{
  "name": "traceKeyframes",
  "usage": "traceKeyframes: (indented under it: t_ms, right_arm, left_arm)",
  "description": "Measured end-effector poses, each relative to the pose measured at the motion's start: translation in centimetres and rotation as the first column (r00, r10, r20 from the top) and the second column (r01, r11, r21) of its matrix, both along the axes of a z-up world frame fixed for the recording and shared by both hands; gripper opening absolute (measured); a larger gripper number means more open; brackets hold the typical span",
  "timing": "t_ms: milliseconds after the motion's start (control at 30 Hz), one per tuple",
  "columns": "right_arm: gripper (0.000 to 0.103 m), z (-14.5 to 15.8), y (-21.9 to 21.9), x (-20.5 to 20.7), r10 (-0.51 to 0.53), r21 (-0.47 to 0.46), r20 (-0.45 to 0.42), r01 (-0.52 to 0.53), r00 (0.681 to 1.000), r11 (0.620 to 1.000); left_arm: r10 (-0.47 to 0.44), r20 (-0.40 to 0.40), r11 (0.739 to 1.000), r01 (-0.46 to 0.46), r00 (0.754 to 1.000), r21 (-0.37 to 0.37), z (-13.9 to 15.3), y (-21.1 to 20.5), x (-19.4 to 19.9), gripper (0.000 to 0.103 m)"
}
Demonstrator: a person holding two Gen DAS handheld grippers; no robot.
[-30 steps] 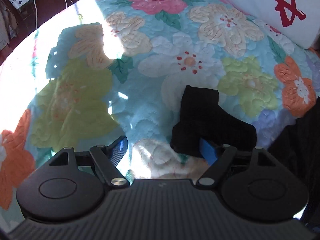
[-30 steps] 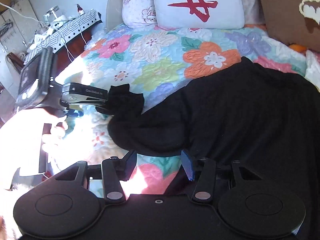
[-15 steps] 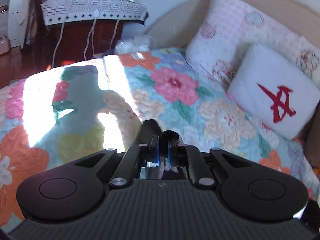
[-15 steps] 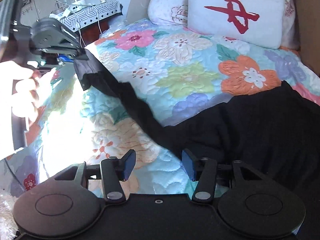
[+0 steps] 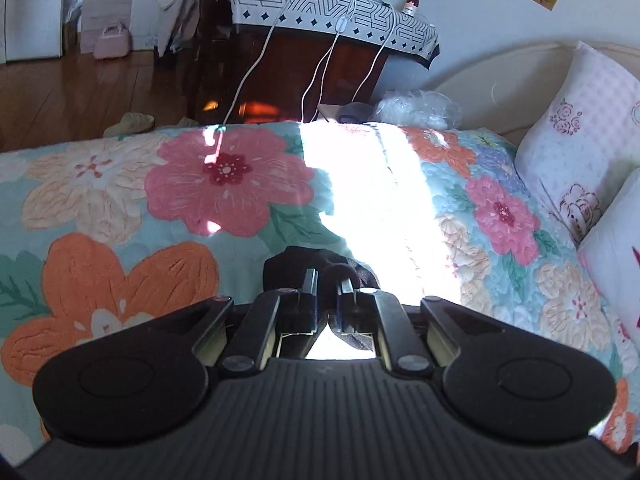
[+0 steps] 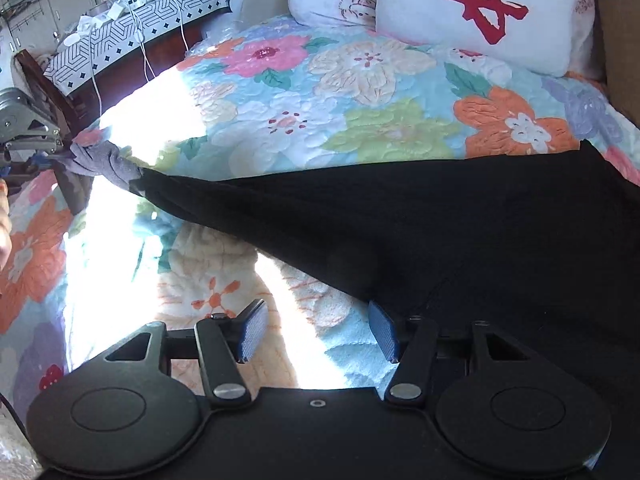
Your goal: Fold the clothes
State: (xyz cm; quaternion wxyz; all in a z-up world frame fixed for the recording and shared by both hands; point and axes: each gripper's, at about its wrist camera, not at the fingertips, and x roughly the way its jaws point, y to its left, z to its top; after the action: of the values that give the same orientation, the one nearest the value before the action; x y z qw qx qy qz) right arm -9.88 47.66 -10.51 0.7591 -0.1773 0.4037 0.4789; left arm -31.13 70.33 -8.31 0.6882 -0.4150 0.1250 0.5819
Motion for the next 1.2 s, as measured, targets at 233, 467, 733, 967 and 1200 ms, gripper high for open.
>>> traceKeyframes:
  t_ms: [233,467,733,967,1200]
  right_arm:
    - [0.061,0.9,3.4,-1.1,0.084,0.025,0.028,-0.085,0.996,0.996]
    - [0.061,0.6,9.3,-4.6,0.267,0.016,0.07,-0.268,0.961,0.963]
    - [0.061,0.0,15.3,-7.0,0.393,0.065,0.01,-0.393,0.919,0.917]
    - [0.019,-0.3,17.2,-8.7,0.433,0.124,0.03,-0.433,0.901,0.893]
    - [0.014,4.3,13.5,-10.2,0.296,0.221,0.236,-0.348,0.926,0.911]
  left_arm:
    - [0.019,0.143,0.988,0.003,0.99,-0.155,-2.0,-0.3,-4.1,0.008]
    - [-0.018,0.181,0.965,0.064,0.983,-0.254,-3.7,0.4,-6.6,0.018]
    - [0.102,0.143,0.97,-0.067,0.984,-0.233,-3.4,0.9,-10.2,0.022]
    - [0.059,0.147,0.972,-0.023,0.987,-0.235,-4.0,1.4,-9.6,0.024]
    - [-0.091,0.25,0.99,0.115,0.964,-0.085,-2.4,1.1,-7.9,0.028]
